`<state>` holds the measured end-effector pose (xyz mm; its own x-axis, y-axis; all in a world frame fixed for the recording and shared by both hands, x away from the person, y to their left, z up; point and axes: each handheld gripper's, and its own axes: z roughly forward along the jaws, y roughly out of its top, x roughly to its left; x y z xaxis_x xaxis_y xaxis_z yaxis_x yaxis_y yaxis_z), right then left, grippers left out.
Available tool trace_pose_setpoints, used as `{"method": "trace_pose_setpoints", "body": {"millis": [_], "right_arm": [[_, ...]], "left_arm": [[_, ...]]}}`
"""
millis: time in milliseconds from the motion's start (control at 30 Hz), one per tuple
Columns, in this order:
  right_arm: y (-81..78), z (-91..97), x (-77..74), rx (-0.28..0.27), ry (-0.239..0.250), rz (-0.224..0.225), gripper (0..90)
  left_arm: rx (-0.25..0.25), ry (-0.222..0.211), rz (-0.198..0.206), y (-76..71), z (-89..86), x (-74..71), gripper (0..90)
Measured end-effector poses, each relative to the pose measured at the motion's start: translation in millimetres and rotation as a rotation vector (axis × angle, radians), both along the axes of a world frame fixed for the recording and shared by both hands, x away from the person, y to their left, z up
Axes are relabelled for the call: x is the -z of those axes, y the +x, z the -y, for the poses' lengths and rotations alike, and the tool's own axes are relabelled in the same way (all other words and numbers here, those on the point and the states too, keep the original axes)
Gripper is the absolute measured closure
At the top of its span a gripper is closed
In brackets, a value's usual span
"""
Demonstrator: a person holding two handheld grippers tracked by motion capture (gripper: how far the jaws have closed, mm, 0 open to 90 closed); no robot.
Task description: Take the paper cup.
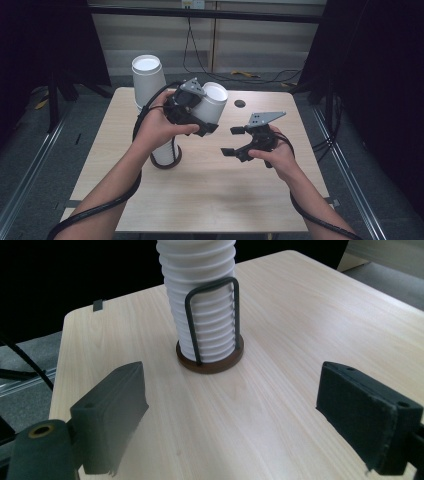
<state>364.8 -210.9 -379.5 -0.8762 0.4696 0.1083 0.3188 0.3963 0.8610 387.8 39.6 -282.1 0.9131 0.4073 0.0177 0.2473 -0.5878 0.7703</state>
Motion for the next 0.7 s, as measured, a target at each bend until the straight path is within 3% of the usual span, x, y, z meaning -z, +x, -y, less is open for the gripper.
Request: {"method": "trace_pose_setpoints", "body": {"millis": [367,700], "right_arm": [[-3.3,10.9,7.3,0.003,-0.007,-0.014,12.2],[-8.3,14.3,14.5,-0.027,-0.059,-0.023,12.3]], "left_arm": [[0.016,0.048,-0.029,-0.1,5.1,14.3,15.5],[0.045,0.122,-0.042,-4.1,11.2,29.6,15.5]]}}
